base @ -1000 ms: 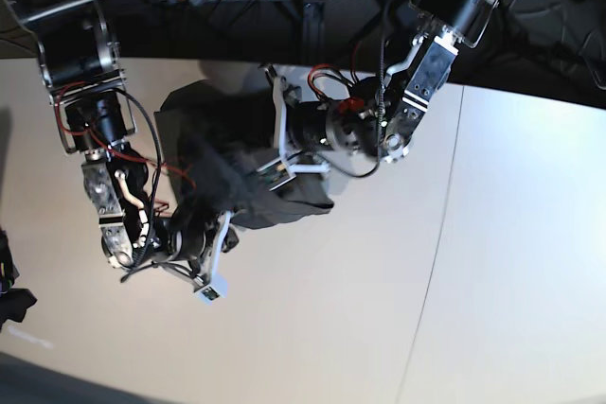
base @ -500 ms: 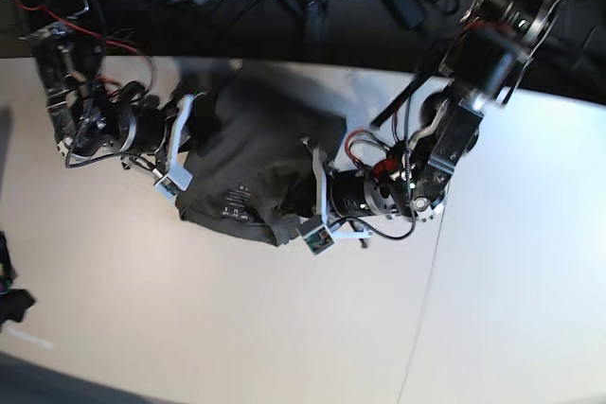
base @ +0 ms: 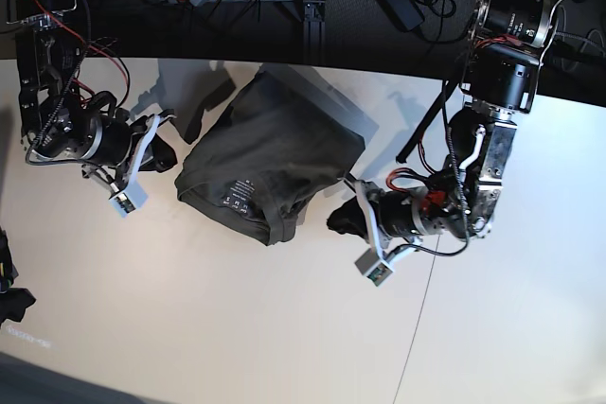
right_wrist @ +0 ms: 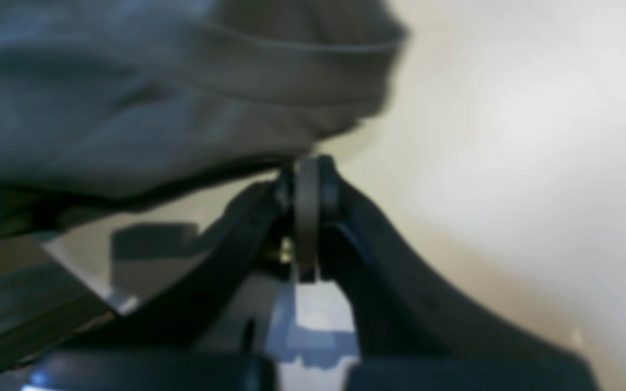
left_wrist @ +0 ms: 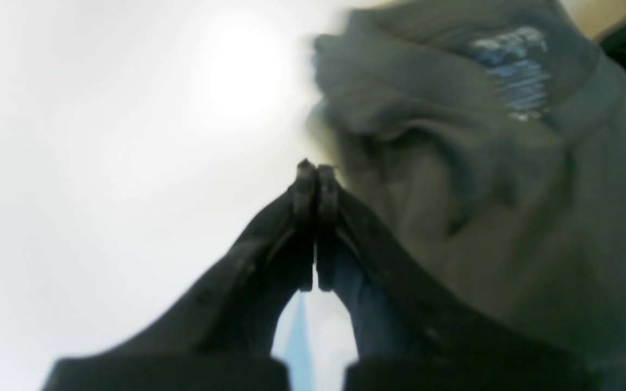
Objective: Fold the T-shirt properly
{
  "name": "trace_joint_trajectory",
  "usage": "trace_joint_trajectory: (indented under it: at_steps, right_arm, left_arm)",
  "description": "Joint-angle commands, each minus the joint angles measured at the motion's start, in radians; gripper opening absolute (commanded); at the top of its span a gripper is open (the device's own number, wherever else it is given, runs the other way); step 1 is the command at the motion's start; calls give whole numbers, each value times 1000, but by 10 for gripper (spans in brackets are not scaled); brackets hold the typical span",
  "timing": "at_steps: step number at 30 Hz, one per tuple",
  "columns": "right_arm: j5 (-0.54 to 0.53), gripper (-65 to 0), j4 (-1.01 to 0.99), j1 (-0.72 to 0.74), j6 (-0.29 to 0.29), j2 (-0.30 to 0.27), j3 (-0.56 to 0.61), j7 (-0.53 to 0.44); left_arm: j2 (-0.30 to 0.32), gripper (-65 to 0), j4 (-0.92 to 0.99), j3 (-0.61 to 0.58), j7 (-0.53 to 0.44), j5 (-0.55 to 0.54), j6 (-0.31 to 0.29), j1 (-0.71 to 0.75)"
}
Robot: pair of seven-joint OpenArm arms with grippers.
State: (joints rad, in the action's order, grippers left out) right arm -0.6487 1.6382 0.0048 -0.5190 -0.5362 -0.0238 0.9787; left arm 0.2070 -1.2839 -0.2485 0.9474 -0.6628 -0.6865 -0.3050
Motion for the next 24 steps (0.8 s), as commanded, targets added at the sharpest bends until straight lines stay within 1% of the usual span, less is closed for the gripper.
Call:
trace_joint_trajectory:
  at_steps: [1, 3, 4, 5, 7, 9, 12, 16, 18, 22, 24]
  right_arm:
    - [-28, -650, 17, 8, -72, -40, -40, 1]
    - [-100, -650, 17, -18, -72, -80, -105, 10]
    - [-136, -650, 19, -39, -72, -98, -144, 11]
    - [-160, -650, 23, -62, -73, -111, -186, 18]
    - [-205, -650, 35, -111, -73, -122, -274, 42]
    - [-259, -650, 54, -167, -77, -123, -360, 67]
    - [-279, -650, 88, -259, -80, -123, -457, 74]
    - [-284, -650, 126, -404, -80, -123, -543, 94]
    - [-304, -650, 134, -487, -80, -122, -576, 111]
    - [-312, -650, 134, -642, -80, -103, -616, 126]
    - [-311, -650, 134, -724, -80, -93, -616, 126]
  left_arm:
    - [17, -650, -38, 43, 21, -83, -12, -23]
    - [58, -650, -91, 129, 122, -243, -12, 1]
    - [79, -650, -126, 178, 162, -303, -12, 24]
    - [99, -650, -168, 228, 184, -322, -12, 55]
    - [142, -650, -254, 320, 187, -332, -12, 132]
    - [190, -650, -337, 383, 187, -358, -12, 215]
    - [235, -650, -456, 463, 187, -358, -12, 338]
    - [242, -650, -574, 566, 193, -358, -12, 513]
    - [242, -650, -604, 605, 200, -356, -12, 613]
    - [242, -650, -619, 648, 204, -327, -12, 801]
    - [241, -650, -619, 651, 188, -301, -12, 884]
